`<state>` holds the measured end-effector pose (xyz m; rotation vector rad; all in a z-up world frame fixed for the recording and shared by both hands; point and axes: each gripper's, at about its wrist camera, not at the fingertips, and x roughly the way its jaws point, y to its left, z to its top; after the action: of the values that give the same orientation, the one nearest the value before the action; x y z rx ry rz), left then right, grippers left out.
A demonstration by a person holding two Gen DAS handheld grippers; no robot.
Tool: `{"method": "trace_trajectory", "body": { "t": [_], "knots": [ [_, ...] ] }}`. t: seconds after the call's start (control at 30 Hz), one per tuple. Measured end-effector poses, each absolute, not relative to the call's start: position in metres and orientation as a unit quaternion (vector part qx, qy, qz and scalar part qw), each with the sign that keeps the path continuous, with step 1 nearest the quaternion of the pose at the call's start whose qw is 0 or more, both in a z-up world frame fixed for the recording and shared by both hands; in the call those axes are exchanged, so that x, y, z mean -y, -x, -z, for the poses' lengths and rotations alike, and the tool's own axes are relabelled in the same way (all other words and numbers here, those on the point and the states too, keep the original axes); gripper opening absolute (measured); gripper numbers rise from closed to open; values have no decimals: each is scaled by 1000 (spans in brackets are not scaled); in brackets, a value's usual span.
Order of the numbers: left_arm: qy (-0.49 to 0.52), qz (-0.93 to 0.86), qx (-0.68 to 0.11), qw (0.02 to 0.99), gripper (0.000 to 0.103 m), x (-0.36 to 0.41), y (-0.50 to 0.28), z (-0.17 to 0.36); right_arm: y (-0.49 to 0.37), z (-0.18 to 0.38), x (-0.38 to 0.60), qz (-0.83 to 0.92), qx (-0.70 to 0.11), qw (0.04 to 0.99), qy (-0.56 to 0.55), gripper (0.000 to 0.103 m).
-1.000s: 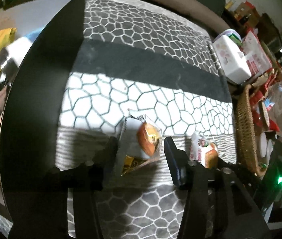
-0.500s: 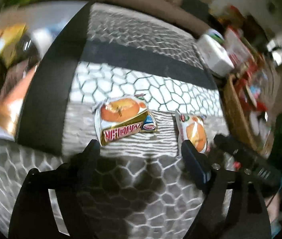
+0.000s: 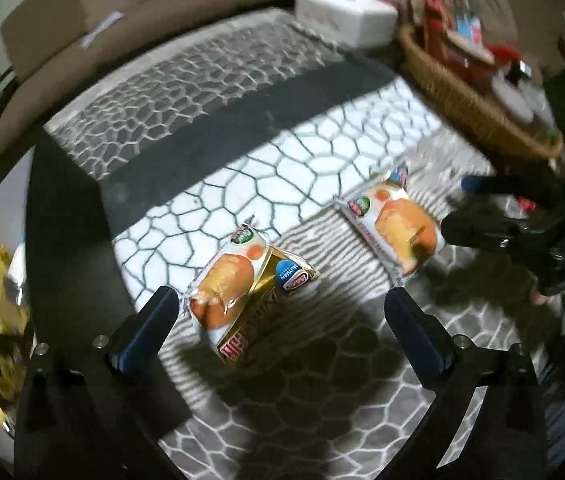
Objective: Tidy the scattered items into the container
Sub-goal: 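Set the snack cakes down together on the table with both tools, then grasp the stacked snack cakes with the right tool and lift them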
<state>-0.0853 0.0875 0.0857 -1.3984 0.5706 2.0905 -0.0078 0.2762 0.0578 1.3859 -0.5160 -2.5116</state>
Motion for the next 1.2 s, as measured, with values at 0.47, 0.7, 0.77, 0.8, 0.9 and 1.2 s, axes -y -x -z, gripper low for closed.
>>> {"method": "trace_trajectory", "body": {
  "t": [0.47, 0.7, 0.77, 0.8, 0.9, 1.2],
  "knots": [
    [577, -667, -397, 254, 103, -126, 108, -31, 33, -29, -245, 835, 138, 101, -522, 103],
    [592, -650, -412, 242, 102, -132, 111, -6, 39, -23, -244, 837, 132, 84, -524, 103],
    [591, -651, -410, 243, 103, -131, 111, -4, 40, -22, -244, 840, 124, 79, -523, 103],
    [595, -651, -406, 242, 103, -130, 113, -4, 40, -22, -244, 840, 121, 78, -523, 103],
    [601, -648, -400, 243, 103, -128, 114, -4, 41, -21, -240, 841, 110, 77, -524, 103],
    [601, -655, -374, 266, 72, -121, 101, -12, 42, -19, -229, 841, 77, 69, -531, 83]
  ]
}}
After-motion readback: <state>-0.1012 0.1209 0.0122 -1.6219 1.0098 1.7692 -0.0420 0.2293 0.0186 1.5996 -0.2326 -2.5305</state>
